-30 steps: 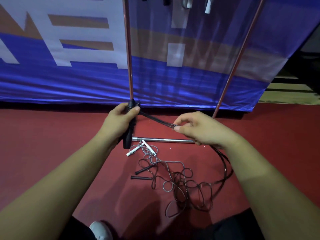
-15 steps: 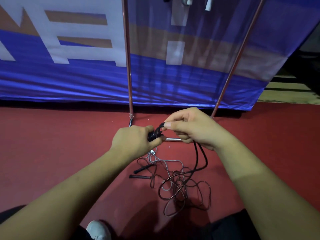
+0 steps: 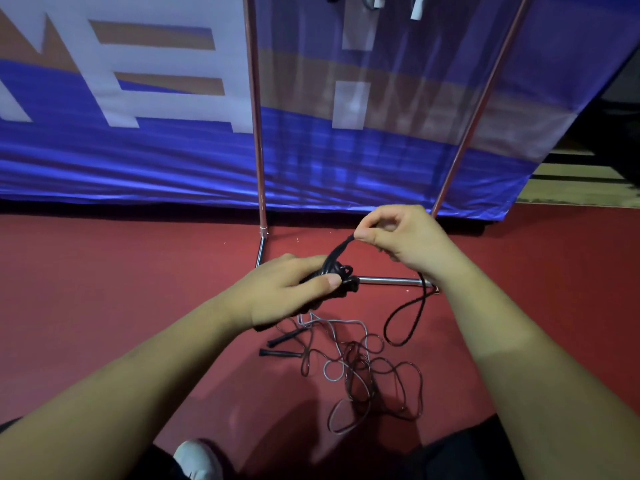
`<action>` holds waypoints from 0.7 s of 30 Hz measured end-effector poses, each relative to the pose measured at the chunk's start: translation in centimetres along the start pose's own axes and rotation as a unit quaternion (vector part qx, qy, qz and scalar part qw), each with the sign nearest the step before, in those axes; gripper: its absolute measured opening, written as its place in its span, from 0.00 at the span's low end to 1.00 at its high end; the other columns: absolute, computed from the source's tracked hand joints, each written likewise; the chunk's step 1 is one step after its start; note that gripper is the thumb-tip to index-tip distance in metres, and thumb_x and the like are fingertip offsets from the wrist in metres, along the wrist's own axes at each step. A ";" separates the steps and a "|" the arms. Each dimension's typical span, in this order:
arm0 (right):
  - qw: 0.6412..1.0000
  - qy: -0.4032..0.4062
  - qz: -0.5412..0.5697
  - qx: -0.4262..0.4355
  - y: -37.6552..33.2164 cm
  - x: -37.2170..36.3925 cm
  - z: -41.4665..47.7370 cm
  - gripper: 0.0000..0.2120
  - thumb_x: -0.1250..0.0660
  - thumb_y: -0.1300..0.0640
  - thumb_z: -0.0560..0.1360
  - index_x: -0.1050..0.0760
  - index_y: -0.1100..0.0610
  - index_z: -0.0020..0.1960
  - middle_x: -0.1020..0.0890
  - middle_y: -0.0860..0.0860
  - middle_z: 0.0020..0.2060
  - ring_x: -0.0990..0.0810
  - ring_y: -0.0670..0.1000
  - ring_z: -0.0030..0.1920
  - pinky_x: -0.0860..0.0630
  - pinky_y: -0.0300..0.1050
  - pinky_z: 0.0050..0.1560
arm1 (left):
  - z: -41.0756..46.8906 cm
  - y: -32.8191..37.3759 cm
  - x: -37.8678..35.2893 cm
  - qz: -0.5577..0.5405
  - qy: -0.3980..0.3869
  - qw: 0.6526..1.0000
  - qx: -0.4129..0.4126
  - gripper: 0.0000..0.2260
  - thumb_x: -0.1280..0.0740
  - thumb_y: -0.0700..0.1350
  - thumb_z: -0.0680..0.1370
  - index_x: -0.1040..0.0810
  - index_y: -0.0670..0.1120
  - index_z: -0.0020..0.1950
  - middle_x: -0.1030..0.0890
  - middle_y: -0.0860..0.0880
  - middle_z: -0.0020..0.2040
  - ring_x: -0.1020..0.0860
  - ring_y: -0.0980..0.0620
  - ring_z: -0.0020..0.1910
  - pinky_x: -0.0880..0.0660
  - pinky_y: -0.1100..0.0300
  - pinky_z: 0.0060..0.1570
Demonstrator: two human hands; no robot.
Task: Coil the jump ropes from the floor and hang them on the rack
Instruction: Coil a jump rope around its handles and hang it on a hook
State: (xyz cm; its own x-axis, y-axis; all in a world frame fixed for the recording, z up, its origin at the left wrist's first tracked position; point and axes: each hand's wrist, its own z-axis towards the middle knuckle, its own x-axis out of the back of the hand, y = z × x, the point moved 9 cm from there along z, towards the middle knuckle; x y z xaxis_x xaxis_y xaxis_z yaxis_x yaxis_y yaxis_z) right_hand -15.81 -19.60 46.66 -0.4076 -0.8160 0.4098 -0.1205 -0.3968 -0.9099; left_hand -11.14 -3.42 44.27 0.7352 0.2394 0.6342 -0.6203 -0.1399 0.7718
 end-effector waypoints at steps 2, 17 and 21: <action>0.999 -0.020 -0.040 0.008 0.1 -0.9 0.0 0.06 0.25 0.57 0.73 0.17 0.61 0.45 0.24 0.47 0.25 0.31 0.41 0.24 0.34 0.31 0.29 | -0.3 0.5 0.2 -0.123 0.026 0.992 0.005 0.11 0.42 0.62 0.76 0.23 0.61 0.45 0.23 0.52 0.34 0.28 0.53 0.31 0.30 0.57 0.34; 0.994 -0.100 -0.043 -0.021 0.6 -1.3 -0.9 0.05 0.33 0.57 0.79 0.20 0.55 0.53 0.27 0.51 0.28 0.30 0.46 0.28 0.30 0.37 0.29 | -0.6 -5.5 7.2 -0.395 0.259 0.875 0.104 0.20 0.43 0.59 0.83 0.26 0.43 0.59 0.22 0.43 0.37 0.29 0.46 0.26 0.31 0.59 0.27; 0.994 -0.085 -0.056 -0.029 0.8 -1.1 -0.8 0.05 0.34 0.57 0.80 0.20 0.54 0.53 0.28 0.49 0.27 0.32 0.46 0.28 0.34 0.39 0.29 | -0.3 -5.3 6.8 -0.515 0.219 0.824 0.086 0.21 0.45 0.62 0.82 0.28 0.47 0.61 0.24 0.44 0.38 0.30 0.48 0.25 0.31 0.61 0.26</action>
State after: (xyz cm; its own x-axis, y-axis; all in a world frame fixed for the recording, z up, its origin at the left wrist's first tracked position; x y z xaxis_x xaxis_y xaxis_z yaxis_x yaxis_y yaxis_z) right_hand -16.16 -18.65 45.40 -0.2301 -0.8291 0.5095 -0.2111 -0.4686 -0.8578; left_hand -2.92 -0.78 44.52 0.6552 0.6347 -0.4097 0.3477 0.2281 0.9094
